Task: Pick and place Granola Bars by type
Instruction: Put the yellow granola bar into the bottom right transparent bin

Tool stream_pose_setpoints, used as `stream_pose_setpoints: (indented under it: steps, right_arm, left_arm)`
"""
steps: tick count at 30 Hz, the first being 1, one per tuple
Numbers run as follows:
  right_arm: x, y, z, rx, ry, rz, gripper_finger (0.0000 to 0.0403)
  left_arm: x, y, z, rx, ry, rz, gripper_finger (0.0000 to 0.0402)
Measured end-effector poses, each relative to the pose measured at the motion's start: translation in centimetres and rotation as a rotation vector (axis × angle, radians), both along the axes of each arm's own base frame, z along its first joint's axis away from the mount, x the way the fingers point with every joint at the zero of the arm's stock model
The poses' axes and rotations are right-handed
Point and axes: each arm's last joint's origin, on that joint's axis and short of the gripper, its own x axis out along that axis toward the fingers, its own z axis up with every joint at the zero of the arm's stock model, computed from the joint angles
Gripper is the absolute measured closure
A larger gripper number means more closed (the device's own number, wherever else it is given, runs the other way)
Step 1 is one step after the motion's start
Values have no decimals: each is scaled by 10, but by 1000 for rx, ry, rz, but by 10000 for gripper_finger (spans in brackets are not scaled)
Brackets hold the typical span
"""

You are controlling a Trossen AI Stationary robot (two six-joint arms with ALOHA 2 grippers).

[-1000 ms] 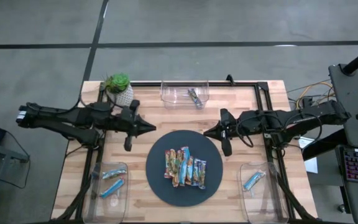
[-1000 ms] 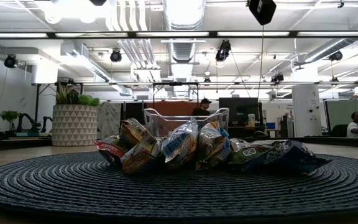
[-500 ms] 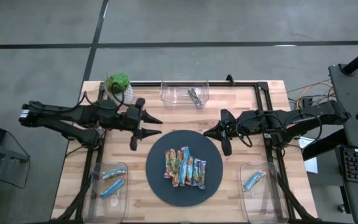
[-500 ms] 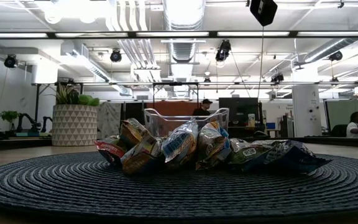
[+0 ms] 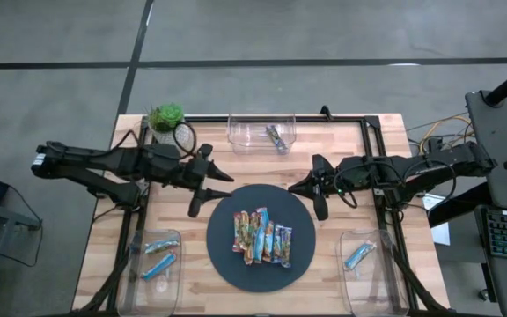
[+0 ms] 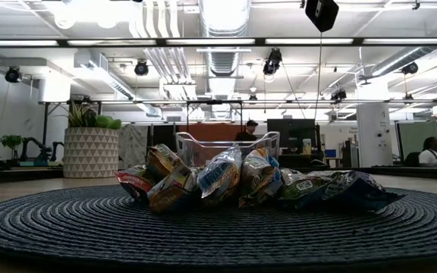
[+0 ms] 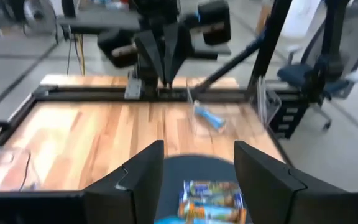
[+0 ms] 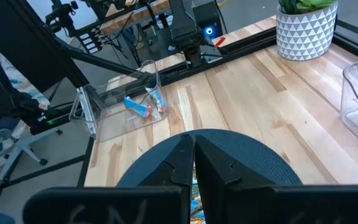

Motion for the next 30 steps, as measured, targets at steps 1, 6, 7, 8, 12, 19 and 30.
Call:
stream_pose_setpoints:
  steps: [1,6,7,8,12,19,30]
  right_arm:
    - [0,0,0,0,0,0,394]
    - [0,0,0,0,0,0,394]
    - [0,0,0,0,1,0,394]
    - [0,0,0,0,1,0,394]
    - [0,0,-1,-1,6,0,394]
    - [0,0,-1,1,7,0,394]
    - [0,0,-1,2,8,0,394]
  left_arm:
    - [0,0,2,4,33,0,224]
    - [4,0,10,1,198,9,225]
    - [6,-1,11,2,223,11,225]
    - [8,-1,12,4,240,10,225]
    - [18,-3,7,2,293,-10,225]
    - [28,-11,-4,-14,345,-105,225]
    - [30,-30,-13,139,368,-242,225]
